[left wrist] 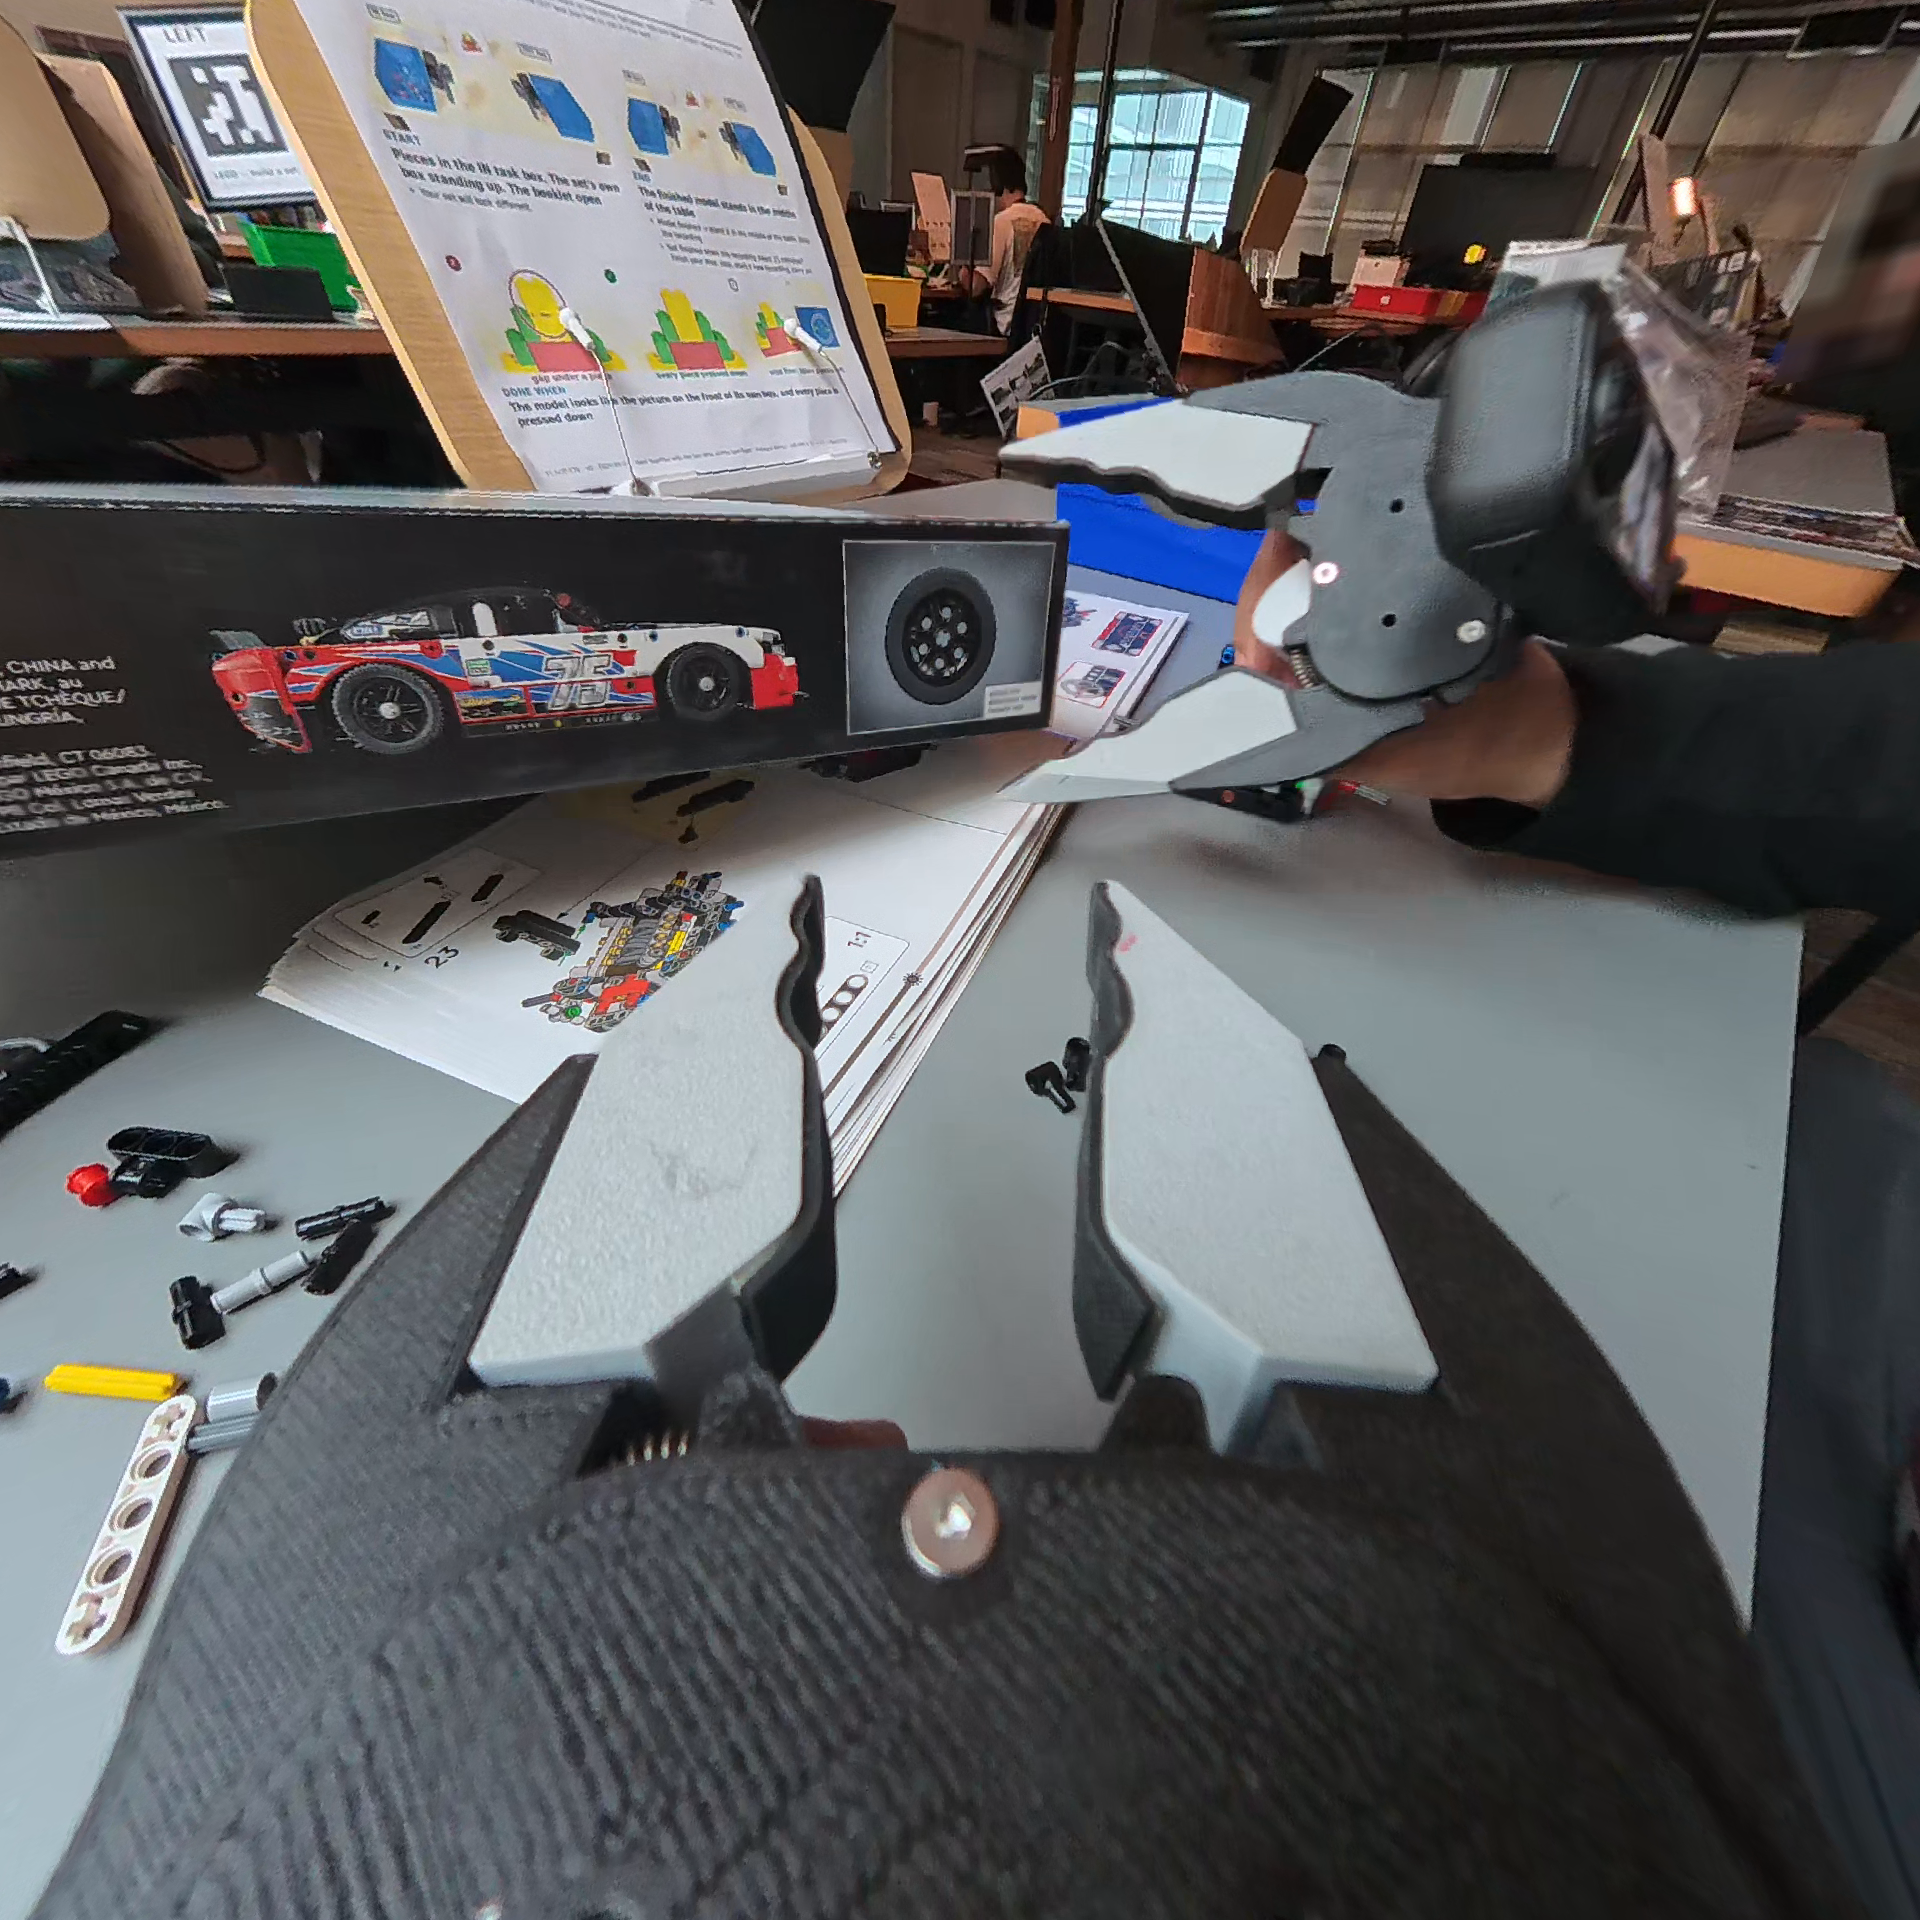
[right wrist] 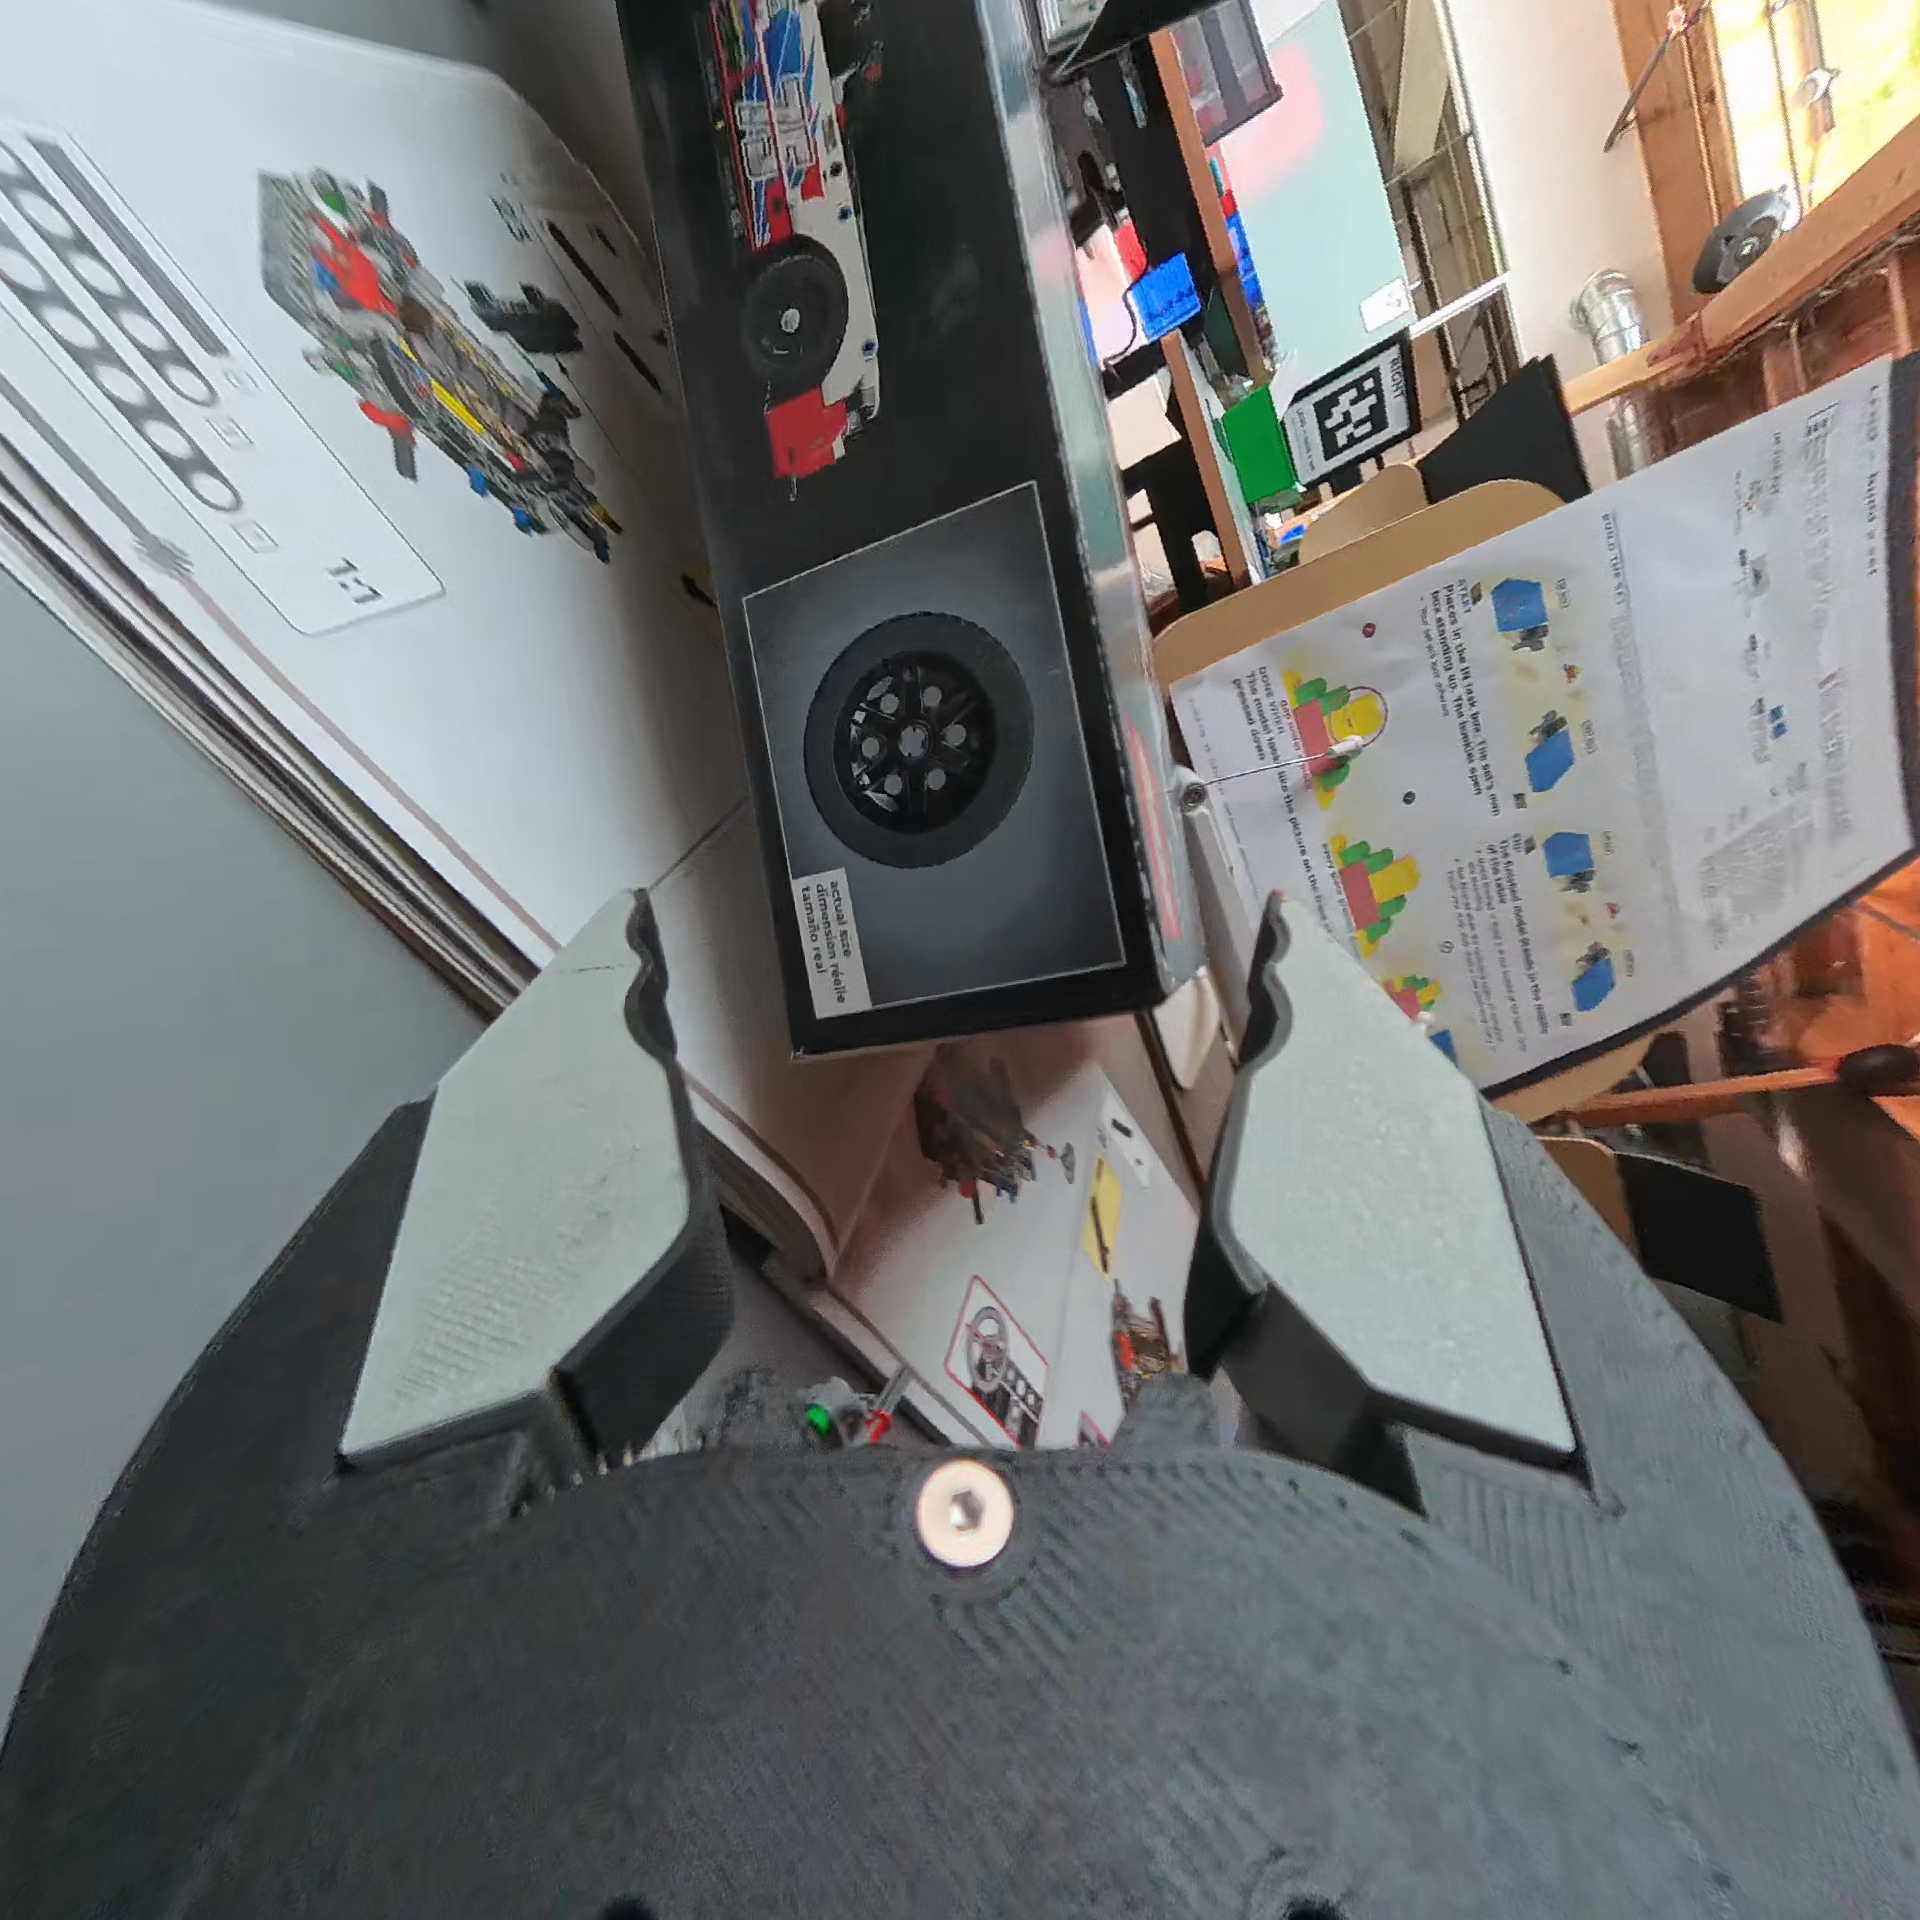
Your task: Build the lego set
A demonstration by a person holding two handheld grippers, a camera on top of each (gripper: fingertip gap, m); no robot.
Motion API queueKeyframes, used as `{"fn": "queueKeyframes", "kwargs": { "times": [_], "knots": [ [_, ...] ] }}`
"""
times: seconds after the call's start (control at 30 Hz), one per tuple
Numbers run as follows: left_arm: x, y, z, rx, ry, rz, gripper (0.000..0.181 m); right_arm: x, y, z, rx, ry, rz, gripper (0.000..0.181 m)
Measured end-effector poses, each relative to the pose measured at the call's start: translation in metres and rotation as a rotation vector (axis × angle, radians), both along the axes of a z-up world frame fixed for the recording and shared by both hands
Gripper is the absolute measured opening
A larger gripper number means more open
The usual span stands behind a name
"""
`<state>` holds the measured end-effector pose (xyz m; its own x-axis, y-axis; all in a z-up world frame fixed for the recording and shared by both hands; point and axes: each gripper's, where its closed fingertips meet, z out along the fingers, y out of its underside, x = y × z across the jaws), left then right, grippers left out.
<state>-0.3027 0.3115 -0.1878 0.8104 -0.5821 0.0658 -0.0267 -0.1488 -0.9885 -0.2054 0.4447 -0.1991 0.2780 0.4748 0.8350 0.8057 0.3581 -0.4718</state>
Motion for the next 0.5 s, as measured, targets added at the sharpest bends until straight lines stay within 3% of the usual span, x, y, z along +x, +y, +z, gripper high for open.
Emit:
{"fn": "queueKeyframes", "kwargs": {
  "times": [0.1, 0.17, 0.3, 0.5],
  "knots": [
    [0.0, 0.0, 0.0, 0.002, 0.0, 0.002, 0.048, 0.0, 0.014, -0.001, 0.098, -0.093, -0.021, 0.109],
    [-0.001, -0.001, 0.001, 0.001, -0.013, 0.002, 0.048, 0.0, 0.023, -0.01, 0.112, -0.165, -0.04, 0.123],
    [-0.003, -0.001, 0.002, -0.002, -0.034, 0.001, 0.048, -0.001, 0.022, -0.021, 0.146, -0.218, -0.02, 0.103],
    [-0.003, 0.0, 0.002, -0.007, -0.034, 0.0, 0.048, -0.002, 0.018, -0.028, 0.186, -0.252, 0.015, 0.091]
  ]
}}
